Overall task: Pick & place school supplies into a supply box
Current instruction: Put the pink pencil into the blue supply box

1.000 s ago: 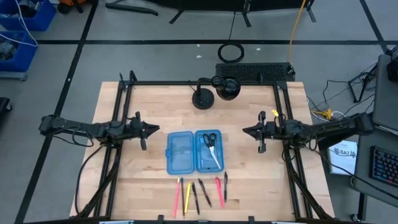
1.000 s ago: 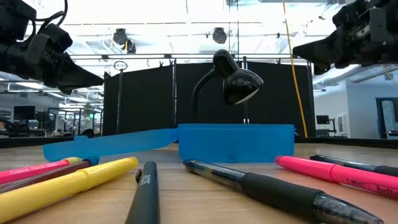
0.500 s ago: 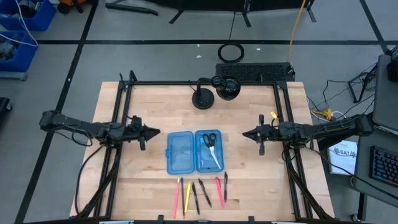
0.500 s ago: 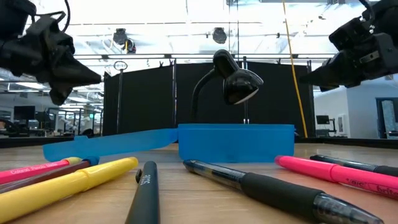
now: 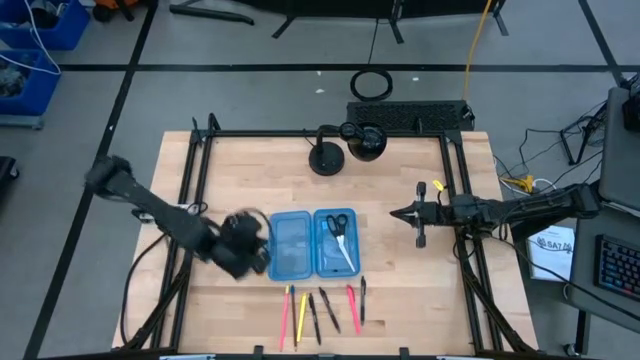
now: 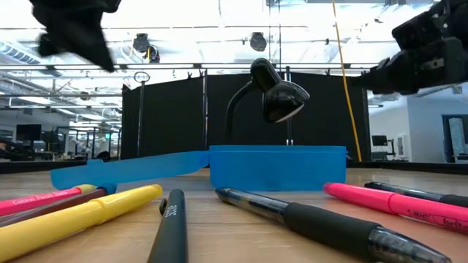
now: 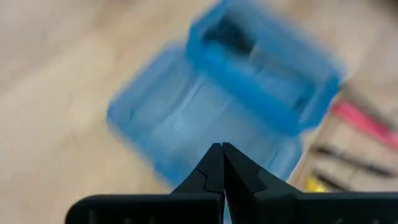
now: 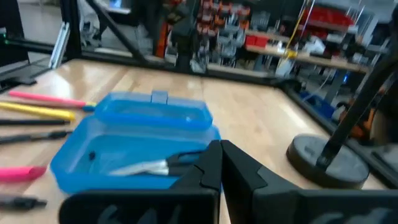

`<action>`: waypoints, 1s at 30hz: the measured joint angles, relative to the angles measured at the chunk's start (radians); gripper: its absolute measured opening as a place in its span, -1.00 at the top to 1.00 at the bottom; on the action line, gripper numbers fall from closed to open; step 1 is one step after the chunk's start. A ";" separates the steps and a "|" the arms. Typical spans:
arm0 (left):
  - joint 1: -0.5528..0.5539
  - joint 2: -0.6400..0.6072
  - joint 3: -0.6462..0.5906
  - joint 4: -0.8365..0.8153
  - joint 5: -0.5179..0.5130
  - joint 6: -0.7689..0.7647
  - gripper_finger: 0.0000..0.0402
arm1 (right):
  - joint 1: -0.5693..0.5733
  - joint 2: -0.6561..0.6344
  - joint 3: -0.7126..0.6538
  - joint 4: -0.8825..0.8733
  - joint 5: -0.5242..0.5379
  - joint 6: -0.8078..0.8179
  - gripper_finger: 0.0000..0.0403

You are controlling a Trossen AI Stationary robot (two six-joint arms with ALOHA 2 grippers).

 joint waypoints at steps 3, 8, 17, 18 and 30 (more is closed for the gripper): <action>-0.041 0.182 0.167 -0.150 0.117 -0.173 0.98 | 0.000 0.000 0.000 0.051 0.000 -0.020 1.00; -0.090 0.413 0.357 -0.151 0.176 -0.285 0.96 | 0.000 0.000 0.000 0.099 0.000 -0.063 1.00; -0.071 0.653 0.520 -0.144 0.245 -0.468 0.95 | 0.000 0.000 0.000 0.102 0.000 -0.093 1.00; -0.066 0.669 0.525 -0.144 0.264 -0.484 0.94 | 0.000 0.000 0.000 0.103 0.000 -0.093 1.00; -0.017 0.702 0.531 -0.141 0.407 -0.458 0.18 | 0.000 0.000 0.000 0.110 -0.002 -0.078 1.00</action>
